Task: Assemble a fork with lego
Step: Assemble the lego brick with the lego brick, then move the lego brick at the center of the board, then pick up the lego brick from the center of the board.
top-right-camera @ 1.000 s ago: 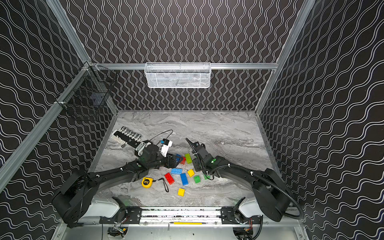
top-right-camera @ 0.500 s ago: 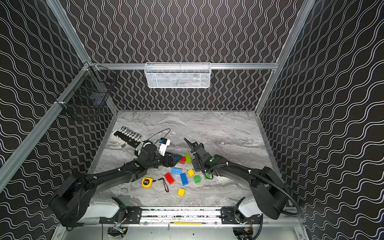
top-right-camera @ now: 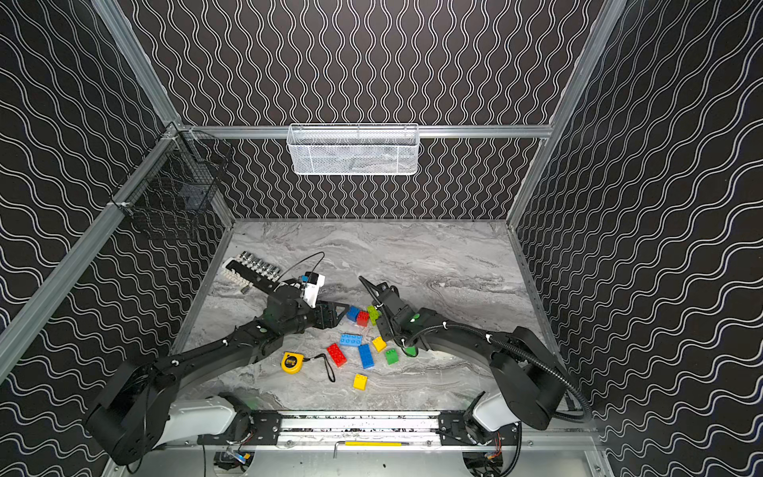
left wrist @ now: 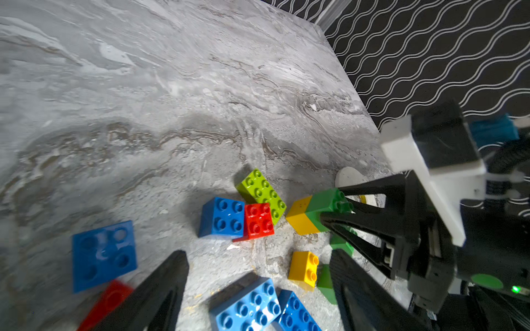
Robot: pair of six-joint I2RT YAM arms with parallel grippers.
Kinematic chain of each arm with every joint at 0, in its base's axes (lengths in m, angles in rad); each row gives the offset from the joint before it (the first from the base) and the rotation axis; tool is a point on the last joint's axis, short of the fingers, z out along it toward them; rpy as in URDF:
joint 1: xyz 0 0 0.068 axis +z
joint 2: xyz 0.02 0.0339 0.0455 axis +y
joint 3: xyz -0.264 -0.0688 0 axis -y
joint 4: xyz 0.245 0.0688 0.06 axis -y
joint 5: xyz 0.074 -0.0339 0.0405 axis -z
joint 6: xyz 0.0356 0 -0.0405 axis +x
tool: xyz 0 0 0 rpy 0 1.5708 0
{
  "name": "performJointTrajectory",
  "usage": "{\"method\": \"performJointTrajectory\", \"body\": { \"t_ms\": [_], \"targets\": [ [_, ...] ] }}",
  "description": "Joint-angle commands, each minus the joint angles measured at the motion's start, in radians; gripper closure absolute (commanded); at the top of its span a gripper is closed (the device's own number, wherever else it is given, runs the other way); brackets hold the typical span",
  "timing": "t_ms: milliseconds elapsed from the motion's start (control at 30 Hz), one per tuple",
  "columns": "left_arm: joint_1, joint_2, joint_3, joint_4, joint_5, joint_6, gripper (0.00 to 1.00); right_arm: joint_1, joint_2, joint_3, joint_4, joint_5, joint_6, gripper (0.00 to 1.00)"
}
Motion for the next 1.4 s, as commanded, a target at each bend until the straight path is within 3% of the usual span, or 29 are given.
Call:
{"method": "performJointTrajectory", "body": {
  "t_ms": [0,433,600,700,833,933,1033,1133,1267,1367],
  "targets": [
    [0.018,-0.036,-0.008,-0.039,-0.031,0.019,0.18,0.010,0.013,-0.002,0.000,-0.093,0.003,0.99],
    [0.062,-0.156,-0.028,-0.148,-0.099,0.023,0.18,0.131,0.190,0.097,0.104,-0.038,-0.028,0.99],
    [0.068,-0.188,-0.043,-0.162,-0.121,0.013,0.18,0.141,0.199,0.111,0.110,-0.026,-0.005,0.93],
    [0.070,-0.195,-0.046,-0.169,-0.119,0.016,0.17,0.141,0.183,0.117,0.122,-0.042,0.000,0.78],
    [0.070,-0.203,-0.044,-0.179,-0.108,0.026,0.13,0.140,0.171,0.163,0.127,-0.071,-0.010,0.38],
    [0.071,-0.215,-0.042,-0.186,-0.104,0.029,0.07,0.137,0.148,0.215,0.137,-0.091,-0.009,0.19],
    [0.071,-0.216,-0.033,-0.194,-0.105,0.044,0.05,0.126,0.089,0.210,0.175,-0.102,0.012,0.18],
    [0.060,-0.193,-0.014,-0.193,-0.085,0.081,0.05,0.093,0.000,0.129,0.229,-0.073,0.075,0.24],
    [-0.085,-0.127,0.061,-0.240,-0.200,0.148,0.07,-0.028,-0.066,0.030,0.210,-0.088,0.223,0.32],
    [-0.178,-0.067,0.093,-0.226,-0.245,0.156,0.08,-0.110,-0.038,0.022,0.135,-0.172,0.232,0.37]
  ]
}}
